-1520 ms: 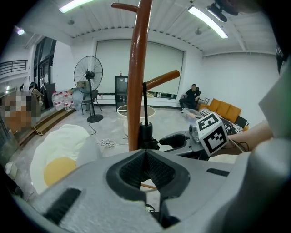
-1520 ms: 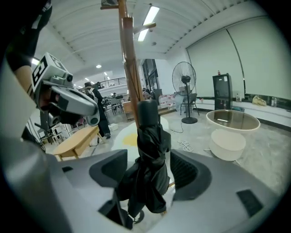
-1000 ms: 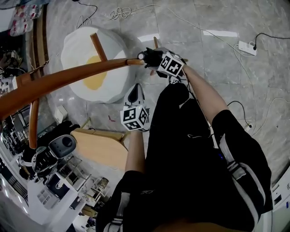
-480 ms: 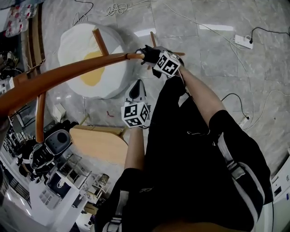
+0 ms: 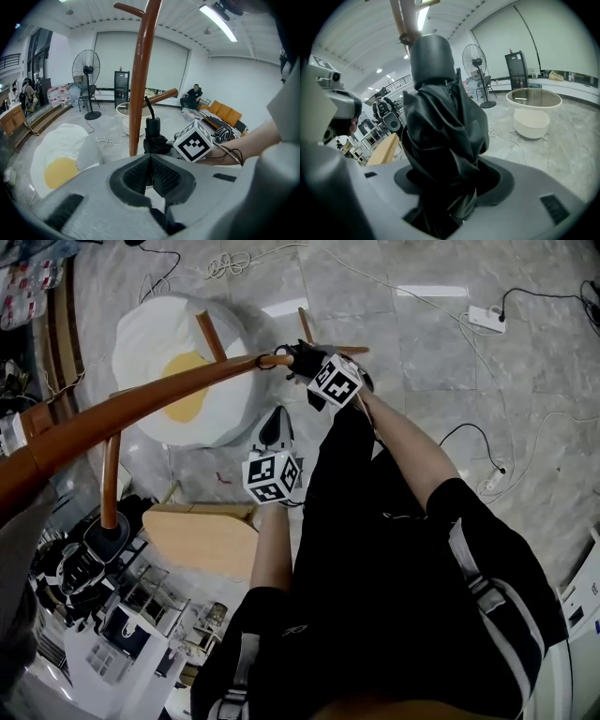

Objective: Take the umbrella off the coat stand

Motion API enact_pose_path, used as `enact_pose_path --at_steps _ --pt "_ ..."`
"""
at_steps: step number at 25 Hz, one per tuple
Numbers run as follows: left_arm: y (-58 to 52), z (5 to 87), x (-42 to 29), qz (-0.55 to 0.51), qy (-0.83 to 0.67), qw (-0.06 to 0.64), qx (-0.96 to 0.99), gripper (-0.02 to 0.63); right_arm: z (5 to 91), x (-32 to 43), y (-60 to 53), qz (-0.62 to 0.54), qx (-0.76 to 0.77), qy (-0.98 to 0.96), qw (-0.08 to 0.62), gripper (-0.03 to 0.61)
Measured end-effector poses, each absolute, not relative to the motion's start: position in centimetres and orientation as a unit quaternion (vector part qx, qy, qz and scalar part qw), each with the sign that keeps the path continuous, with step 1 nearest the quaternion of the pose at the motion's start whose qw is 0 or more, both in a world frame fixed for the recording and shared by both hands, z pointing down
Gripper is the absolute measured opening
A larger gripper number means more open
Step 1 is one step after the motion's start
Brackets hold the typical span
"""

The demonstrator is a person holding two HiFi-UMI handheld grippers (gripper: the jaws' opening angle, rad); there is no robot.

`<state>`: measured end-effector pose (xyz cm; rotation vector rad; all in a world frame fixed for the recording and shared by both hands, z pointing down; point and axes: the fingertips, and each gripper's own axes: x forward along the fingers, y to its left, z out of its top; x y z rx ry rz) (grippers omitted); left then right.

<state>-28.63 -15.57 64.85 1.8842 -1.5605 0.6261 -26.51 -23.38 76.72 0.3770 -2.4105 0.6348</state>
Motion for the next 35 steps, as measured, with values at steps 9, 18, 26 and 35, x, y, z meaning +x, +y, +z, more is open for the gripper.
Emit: enact_pose_path --at_steps 9,18,26,35 --pt "-16.8 64.5 -29.0 0.232 -0.594 0.306 0.707 -0.002 74.7 -26.5 -24.1 0.253 0.158 -0.908 0.294 0.252" --pt "-15.6 64.8 -28.0 0.23 -0.598 0.314 0.701 -0.002 74.3 -25.6 -23.6 0.259 0.174 -0.904 0.293 0.253" --pt "-16.1 64.6 -28.3 0.227 -0.606 0.312 0.696 -0.002 73.4 -25.3 -23.8 0.249 0.175 -0.908 0.286 0.253" --pt "-15.6 64.6 -27.5 0.226 -0.608 0.314 0.693 -0.002 73.0 -23.8 -23.5 0.258 0.183 -0.904 0.287 0.253"
